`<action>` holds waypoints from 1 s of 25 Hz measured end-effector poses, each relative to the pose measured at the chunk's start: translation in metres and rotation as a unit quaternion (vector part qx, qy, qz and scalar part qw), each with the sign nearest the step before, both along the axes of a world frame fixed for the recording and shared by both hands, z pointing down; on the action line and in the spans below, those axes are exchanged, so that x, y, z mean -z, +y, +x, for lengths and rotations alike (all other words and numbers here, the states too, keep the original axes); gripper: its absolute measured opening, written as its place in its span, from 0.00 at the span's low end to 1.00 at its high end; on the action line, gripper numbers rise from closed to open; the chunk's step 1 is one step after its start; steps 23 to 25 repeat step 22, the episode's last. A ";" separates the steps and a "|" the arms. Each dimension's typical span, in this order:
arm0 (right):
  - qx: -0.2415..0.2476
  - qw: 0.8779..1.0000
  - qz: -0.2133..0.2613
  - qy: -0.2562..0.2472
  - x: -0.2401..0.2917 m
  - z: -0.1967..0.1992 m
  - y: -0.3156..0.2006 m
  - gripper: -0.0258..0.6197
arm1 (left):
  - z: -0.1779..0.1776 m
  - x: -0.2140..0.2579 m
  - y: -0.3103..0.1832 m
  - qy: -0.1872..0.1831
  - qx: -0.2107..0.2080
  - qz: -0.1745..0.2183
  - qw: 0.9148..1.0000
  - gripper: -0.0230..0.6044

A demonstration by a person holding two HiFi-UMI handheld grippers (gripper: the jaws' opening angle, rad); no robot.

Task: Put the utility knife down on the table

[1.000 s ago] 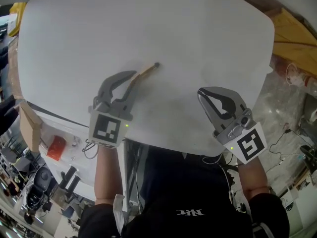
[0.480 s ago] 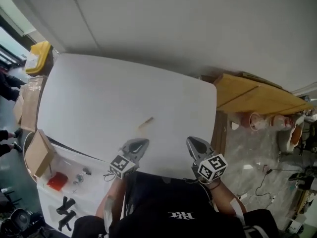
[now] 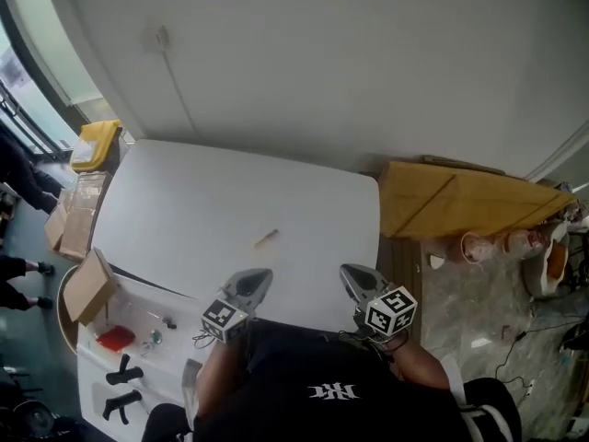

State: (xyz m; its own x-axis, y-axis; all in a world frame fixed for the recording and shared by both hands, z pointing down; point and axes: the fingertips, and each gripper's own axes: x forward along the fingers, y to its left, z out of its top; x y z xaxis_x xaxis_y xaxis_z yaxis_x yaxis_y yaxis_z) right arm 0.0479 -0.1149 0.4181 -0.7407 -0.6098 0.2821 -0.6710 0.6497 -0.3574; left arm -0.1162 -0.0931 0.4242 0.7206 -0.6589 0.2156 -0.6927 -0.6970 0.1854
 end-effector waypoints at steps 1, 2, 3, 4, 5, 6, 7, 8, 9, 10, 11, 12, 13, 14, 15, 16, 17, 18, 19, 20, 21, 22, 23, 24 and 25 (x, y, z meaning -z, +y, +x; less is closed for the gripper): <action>0.002 1.000 0.002 -0.006 0.003 0.004 0.010 0.04 | 0.006 0.004 0.011 -0.004 -0.002 0.002 1.000 0.05; 0.000 1.000 0.007 -0.008 0.005 0.010 0.020 0.04 | 0.014 0.007 0.022 -0.009 -0.005 0.004 1.000 0.05; -0.006 1.000 0.015 -0.007 0.008 0.017 0.031 0.04 | 0.022 0.011 0.033 -0.010 -0.008 0.005 1.000 0.05; -0.015 1.000 0.025 -0.005 0.012 0.026 0.041 0.04 | 0.031 0.015 0.045 -0.009 -0.009 0.005 1.000 0.05; -0.023 0.999 0.037 -0.004 0.016 0.036 0.052 0.04 | 0.041 0.019 0.057 -0.006 -0.010 0.005 1.000 0.05; -0.026 0.998 0.048 -0.004 0.021 0.044 0.062 0.04 | 0.051 0.025 0.069 -0.005 -0.013 0.006 1.000 0.05; -0.026 0.998 0.057 -0.005 0.025 0.051 0.072 0.04 | 0.061 0.031 0.080 -0.005 -0.018 0.008 1.000 0.05; -0.022 0.998 0.061 -0.007 0.025 0.056 0.082 0.04 | 0.070 0.035 0.092 -0.008 -0.025 0.011 1.000 0.05; -0.017 0.998 0.060 -0.011 0.023 0.060 0.092 0.04 | 0.078 0.038 0.103 -0.013 -0.031 0.014 0.999 0.05; -0.012 0.998 0.055 -0.017 0.019 0.062 0.102 0.04 | 0.084 0.039 0.113 -0.019 -0.035 0.015 0.999 0.05; -0.006 0.998 0.049 -0.023 0.015 0.063 0.111 0.04 | 0.089 0.040 0.123 -0.025 -0.036 0.015 0.999 0.05; 0.000 0.999 0.045 -0.029 0.012 0.064 0.119 0.04 | 0.092 0.040 0.131 -0.030 -0.035 0.015 0.999 0.05; 0.005 0.999 0.043 -0.032 0.010 0.063 0.127 0.04 | 0.094 0.039 0.139 -0.034 -0.033 0.015 0.999 0.05; 0.010 0.998 0.043 -0.034 0.009 0.062 0.132 0.04 | 0.094 0.039 0.145 -0.035 -0.030 0.014 0.999 0.05; 0.016 0.998 0.047 -0.035 0.010 0.059 0.137 0.04 | 0.093 0.038 0.151 -0.035 -0.027 0.014 0.999 0.05; 0.022 0.998 0.052 -0.035 0.013 0.054 0.140 0.04 | 0.092 0.038 0.155 -0.035 -0.025 0.013 0.999 0.05; 0.030 0.997 0.059 -0.035 0.016 0.050 0.144 0.04 | 0.089 0.039 0.159 -0.035 -0.022 0.014 0.999 0.05; 0.038 0.997 0.065 -0.034 0.020 0.045 0.147 0.04 | 0.087 0.041 0.162 -0.034 -0.018 0.015 0.999 0.05; 0.046 0.996 0.071 -0.032 0.023 0.041 0.151 0.04 | 0.084 0.042 0.164 -0.031 -0.014 0.016 0.999 0.05; 0.054 0.995 0.075 -0.030 0.025 0.037 0.155 0.04 | 0.081 0.043 0.166 -0.027 -0.009 0.017 0.999 0.05; 0.061 0.995 0.078 -0.028 0.027 0.034 0.159 0.04 | 0.078 0.043 0.168 -0.022 -0.004 0.017 1.000 0.05; 0.069 0.994 0.080 -0.027 0.030 0.031 0.164 0.04 | 0.076 0.044 0.170 -0.016 0.000 0.017 1.000 0.05; 0.069 0.994 0.080 -0.027 0.030 0.031 0.164 0.04 | 0.076 0.044 0.170 -0.016 0.000 0.017 1.000 0.05; 0.069 0.994 0.080 -0.027 0.030 0.031 0.164 0.04 | 0.076 0.044 0.170 -0.016 0.000 0.017 1.000 0.05; 0.069 0.994 0.080 -0.027 0.030 0.031 0.164 0.04 | 0.076 0.044 0.170 -0.016 0.000 0.017 1.000 0.05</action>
